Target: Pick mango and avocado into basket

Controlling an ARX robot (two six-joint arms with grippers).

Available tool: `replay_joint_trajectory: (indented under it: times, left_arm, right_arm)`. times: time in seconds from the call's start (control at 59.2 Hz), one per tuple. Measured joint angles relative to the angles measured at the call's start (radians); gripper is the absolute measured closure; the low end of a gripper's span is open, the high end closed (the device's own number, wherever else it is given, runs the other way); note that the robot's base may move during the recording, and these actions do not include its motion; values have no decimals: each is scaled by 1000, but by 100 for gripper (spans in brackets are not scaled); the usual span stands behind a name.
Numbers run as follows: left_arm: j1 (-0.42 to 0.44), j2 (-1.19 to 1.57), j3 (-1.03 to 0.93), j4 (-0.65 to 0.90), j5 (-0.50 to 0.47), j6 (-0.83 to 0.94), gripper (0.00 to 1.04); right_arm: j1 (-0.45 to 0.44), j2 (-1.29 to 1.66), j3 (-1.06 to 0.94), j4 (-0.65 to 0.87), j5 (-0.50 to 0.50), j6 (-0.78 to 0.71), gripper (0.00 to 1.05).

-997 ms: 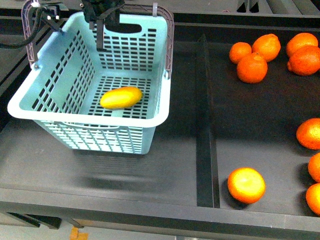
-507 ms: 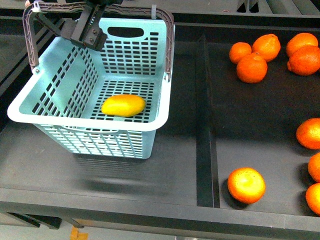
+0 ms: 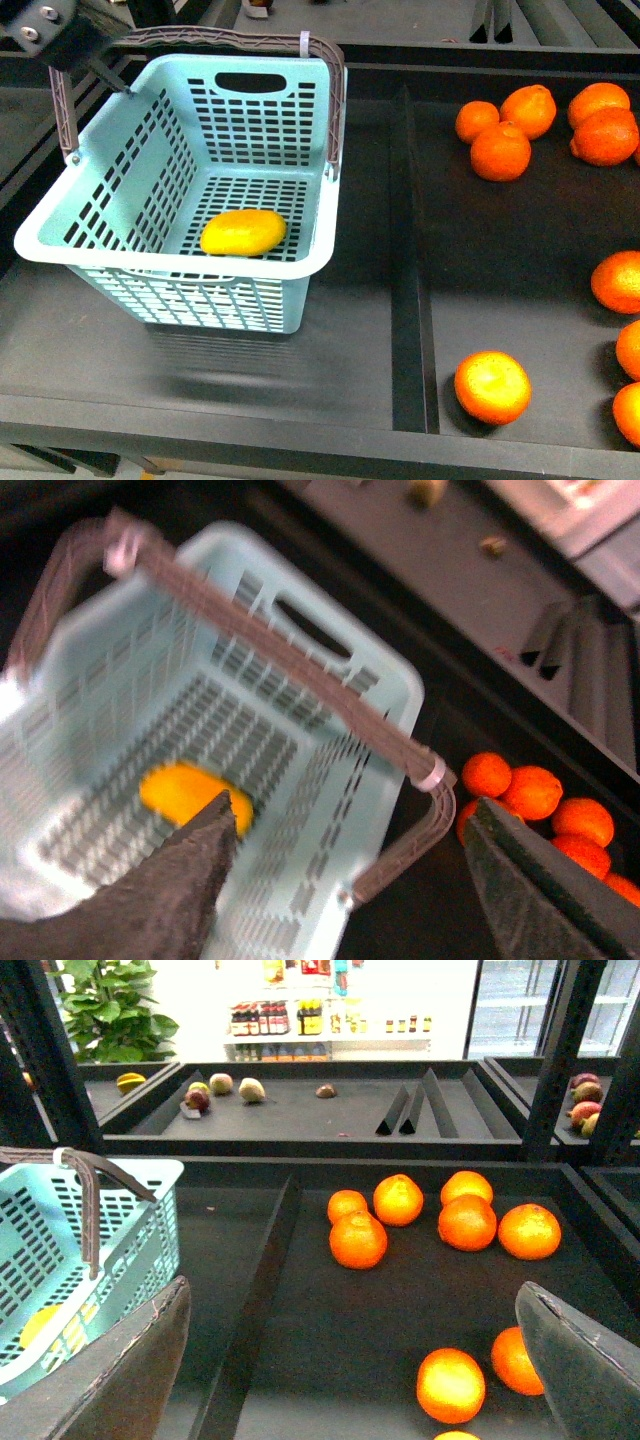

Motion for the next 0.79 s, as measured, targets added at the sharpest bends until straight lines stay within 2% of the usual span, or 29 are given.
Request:
replay_joint_trajectory:
  times: [0.034,0.051,0.084,0.118,0.237,0.524,0.743,0.794]
  left_arm:
    - [42,-64,-161,320,30,221,51]
    - [64,-95,-222,422,43,329,57]
    - [99,-149,-306,523,63,428,66]
    - [132,-205,-384,563,90,507,77]
    - [186,-299,-521,576,163,585,102]
    - [310,-533,-714,540,280,608,103]
    - [380,-747,-809,420,345,612,103]
    - [420,-774,-826,410,412,612,103]
  right_arm:
    - [0,0,0,0,0,0,9]
    - [0,0,0,0,0,0,9]
    - [0,0,0,0,0,0,9]
    - [0,0,0,0,0,0,9]
    - [0,0,0,0,0,0,9]
    - [0,0,0,0,0,0,9]
    - [0,0,0,0,0,0,9]
    - [0,0,0,0,0,0,9]
